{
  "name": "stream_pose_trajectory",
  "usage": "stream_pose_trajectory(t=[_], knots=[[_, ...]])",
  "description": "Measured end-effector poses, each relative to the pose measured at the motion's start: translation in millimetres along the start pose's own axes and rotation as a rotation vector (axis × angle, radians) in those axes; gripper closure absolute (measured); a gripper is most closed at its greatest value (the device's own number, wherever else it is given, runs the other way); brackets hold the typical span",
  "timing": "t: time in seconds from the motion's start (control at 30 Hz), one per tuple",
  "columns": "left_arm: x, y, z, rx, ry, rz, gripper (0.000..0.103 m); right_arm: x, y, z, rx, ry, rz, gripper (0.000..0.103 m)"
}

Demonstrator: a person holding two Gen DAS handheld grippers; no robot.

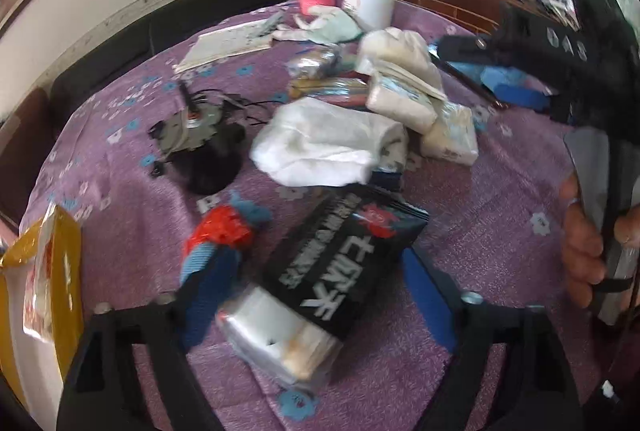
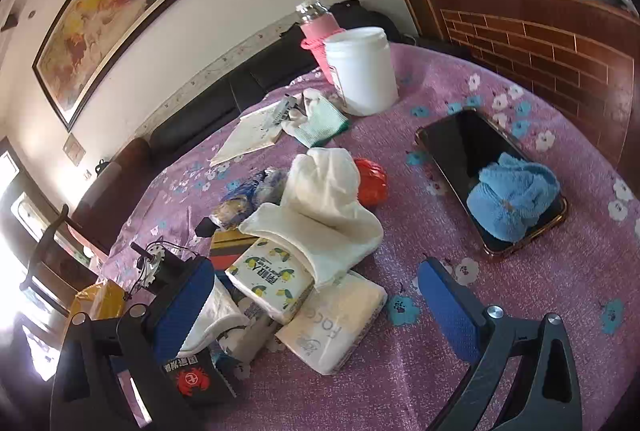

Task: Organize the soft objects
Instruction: 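Grasp the black-and-white snack bag with the left tool, then release snack bag in box with left tool while right tool drops white bag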

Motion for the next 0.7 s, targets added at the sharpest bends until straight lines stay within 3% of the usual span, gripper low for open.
stream_pose_trajectory(t=[0.1,0.2,0.33,0.53,0.7], knots=[[-3,0,7,0.032,-0.042,-0.001,0.042,0,-1,4,0.012,-0.021,-0.002,0.001],[-3,4,5,0.010,-0.006,-0.003,0.058,1,0,6,0.006,-0.030,0.004,0.001],[-4,30,-15,-0.068,0.149,0.039,0.059,3,5,11,-0.021,-0.038,0.033,0.001],[-26,86,-79,-0.181,0.438,0.137,0.058,1,0,14,-0.033,-0.041,0.011,0.001],[-47,104,-124,-0.155,0.557,0.158,0.058,-4,-7,5,-0.033,0.002,-0.024,0.001]])
Point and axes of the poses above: each gripper's, at about its wrist camera, not at the fingertips, and y roughly against the way its jaws point, z to its right, x to its top, the point moved 8 cm from there along -y, roughly the way its jaws point, and after that the axes turned 12 degrees about x, right-handed, at the moved point
